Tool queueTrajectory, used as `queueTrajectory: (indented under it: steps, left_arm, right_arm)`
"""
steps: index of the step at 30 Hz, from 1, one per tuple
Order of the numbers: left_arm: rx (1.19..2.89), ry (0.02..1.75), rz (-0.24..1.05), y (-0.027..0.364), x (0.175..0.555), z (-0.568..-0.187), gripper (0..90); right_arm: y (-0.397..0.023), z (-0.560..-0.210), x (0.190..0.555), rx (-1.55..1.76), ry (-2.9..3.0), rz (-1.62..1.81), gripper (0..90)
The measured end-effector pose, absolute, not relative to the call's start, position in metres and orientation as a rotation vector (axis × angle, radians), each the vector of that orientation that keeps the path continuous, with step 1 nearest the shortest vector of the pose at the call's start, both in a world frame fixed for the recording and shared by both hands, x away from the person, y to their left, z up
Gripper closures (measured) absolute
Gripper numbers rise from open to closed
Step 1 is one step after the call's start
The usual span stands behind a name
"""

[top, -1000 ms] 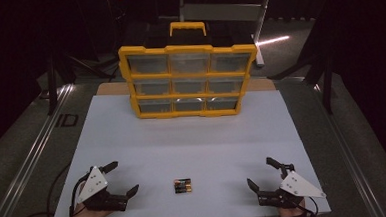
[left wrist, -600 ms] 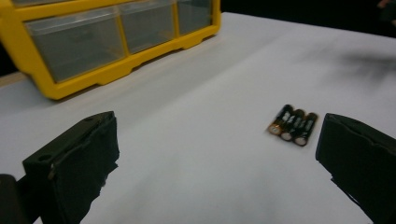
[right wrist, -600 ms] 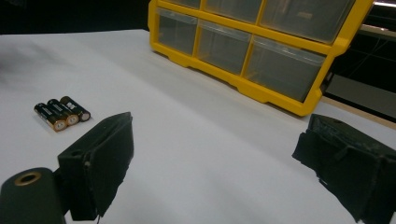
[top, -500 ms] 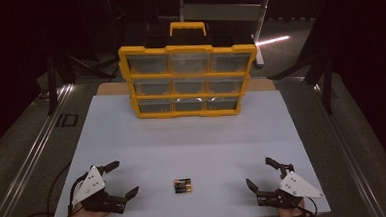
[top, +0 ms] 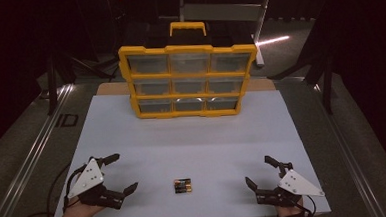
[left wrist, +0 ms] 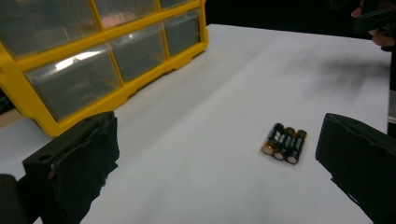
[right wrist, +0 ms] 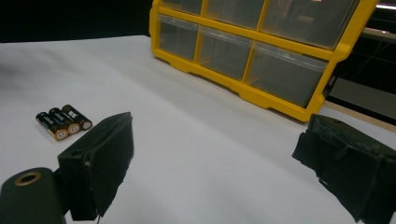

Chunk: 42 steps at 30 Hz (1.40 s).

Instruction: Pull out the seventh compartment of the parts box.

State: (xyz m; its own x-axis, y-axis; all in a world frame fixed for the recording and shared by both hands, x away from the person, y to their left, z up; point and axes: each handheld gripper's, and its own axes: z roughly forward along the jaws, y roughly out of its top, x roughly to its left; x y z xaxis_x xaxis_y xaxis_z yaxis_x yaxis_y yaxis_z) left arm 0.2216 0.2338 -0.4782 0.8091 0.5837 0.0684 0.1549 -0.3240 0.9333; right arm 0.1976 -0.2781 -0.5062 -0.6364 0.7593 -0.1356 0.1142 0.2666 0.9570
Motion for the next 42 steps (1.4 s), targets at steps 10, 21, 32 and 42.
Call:
queueTrajectory:
  steps: [10, 21, 32, 42]
  left_arm:
    - [1.880, 0.523, 0.521, 0.228, 0.237, -0.454, 0.0]
    - [1.902, 0.492, 0.600, 0.223, 0.257, -0.436, 0.0]
    - [1.929, 0.425, 0.649, 0.208, 0.282, -0.426, 0.0]
    - [1.953, 0.404, 0.677, 0.193, 0.306, -0.419, 0.0]
  right_arm:
    - [-0.283, -0.504, 0.200, 0.807, 1.919, 1.391, 9.1]
    - [-0.281, -0.500, 0.201, 0.796, 1.916, 1.390, 9.1]
    - [-0.277, -0.500, 0.204, 0.794, 1.925, 1.397, 9.1]
    - [-0.277, -0.500, 0.204, 0.793, 1.923, 1.400, 9.2]
